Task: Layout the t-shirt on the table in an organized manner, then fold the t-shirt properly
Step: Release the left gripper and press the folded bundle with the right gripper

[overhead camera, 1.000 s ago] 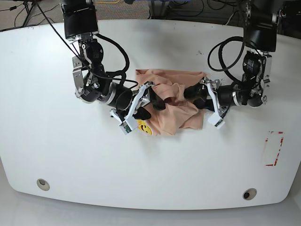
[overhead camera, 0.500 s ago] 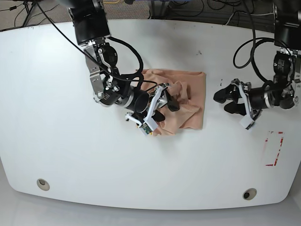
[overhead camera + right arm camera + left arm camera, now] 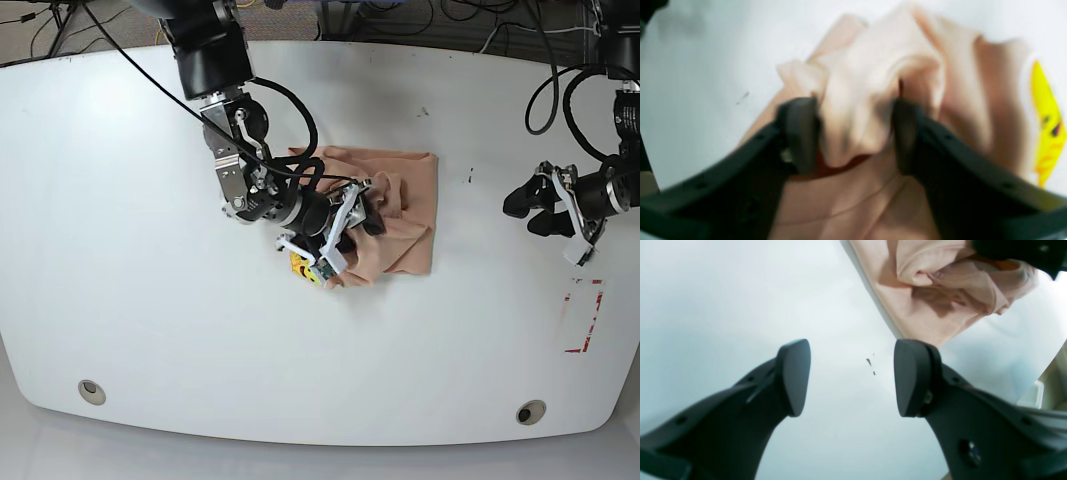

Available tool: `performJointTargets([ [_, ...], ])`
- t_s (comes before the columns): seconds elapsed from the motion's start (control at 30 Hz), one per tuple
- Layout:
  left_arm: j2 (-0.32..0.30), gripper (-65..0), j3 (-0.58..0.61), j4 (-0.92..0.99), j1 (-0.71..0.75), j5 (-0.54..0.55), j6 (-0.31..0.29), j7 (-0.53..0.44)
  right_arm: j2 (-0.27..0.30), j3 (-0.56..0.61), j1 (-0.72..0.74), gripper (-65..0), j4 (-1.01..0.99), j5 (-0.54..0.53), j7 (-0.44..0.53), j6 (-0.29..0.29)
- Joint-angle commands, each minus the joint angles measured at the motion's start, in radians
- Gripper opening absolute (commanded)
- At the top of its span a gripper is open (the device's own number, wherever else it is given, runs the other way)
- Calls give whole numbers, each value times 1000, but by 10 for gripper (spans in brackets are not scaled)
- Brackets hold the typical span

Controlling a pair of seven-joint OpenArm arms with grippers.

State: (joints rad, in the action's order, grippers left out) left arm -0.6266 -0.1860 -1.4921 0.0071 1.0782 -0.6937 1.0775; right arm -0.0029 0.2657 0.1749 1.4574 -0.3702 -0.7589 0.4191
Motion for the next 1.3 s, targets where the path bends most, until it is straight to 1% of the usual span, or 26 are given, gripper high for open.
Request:
performJointTargets([
  [0.0, -23, -278, -43, -17, 15, 18, -4, -16, -10, 1, 25, -469, 7, -16, 35, 10],
  [0.1, -23, -278, -56, -17, 27, 18, -4, -16, -12, 4, 25, -634, 6, -16, 37, 10],
  [0.13, -23, -278, -56, -17, 29, 18, -4, -16, -12, 10, 25, -650, 7, -16, 35, 10],
  [0.3, -23, -278, -57, -17, 35, 18, -4, -16, -22, 57, 36, -634, 35, -19, 35, 1],
  [0.43, -23, -278, -57, -17, 47, 18, -4, -16, -67, 86, 48, -636, 44, -17, 35, -1],
  [0.57, -23, -278, -57, -17, 50, 17, -4, -16, -108, 90, 77, -631, 32, -16, 35, -1],
  [0.77, -23, -278, -57, -17, 61, 17, -4, -15, -153, 91, 143, -629, -48, -17, 35, -1],
  [0.83, -23, -278, -57, -17, 66, 17, -4, -15, -154, 91, 163, -617, -76, -20, 35, -1],
  [0.93, -23, -278, -57, -17, 70, 17, -4, -15, -154, 91, 191, -509, -106, -26, 35, -1],
  [1.03, -25, -278, -57, -17, 73, 17, -4, -15, -154, 91, 191, -328, -108, -26, 35, -1],
  [1.13, -25, -278, -56, -17, 80, 17, -4, -15, -154, 91, 186, -189, -86, -26, 31, -1],
  [1.2, -25, -278, -56, -17, 80, 17, -4, -15, -154, 90, 165, -152, -53, -26, 31, -1],
  [1.23, -25, -278, -56, -17, 80, 17, -4, -15, -154, 86, 153, -151, -34, -26, 31, -1],
  [1.27, -25, -278, -56, -17, 80, 17, -4, -15, -142, 85, 130, -151, 3, -26, 31, -1],
])
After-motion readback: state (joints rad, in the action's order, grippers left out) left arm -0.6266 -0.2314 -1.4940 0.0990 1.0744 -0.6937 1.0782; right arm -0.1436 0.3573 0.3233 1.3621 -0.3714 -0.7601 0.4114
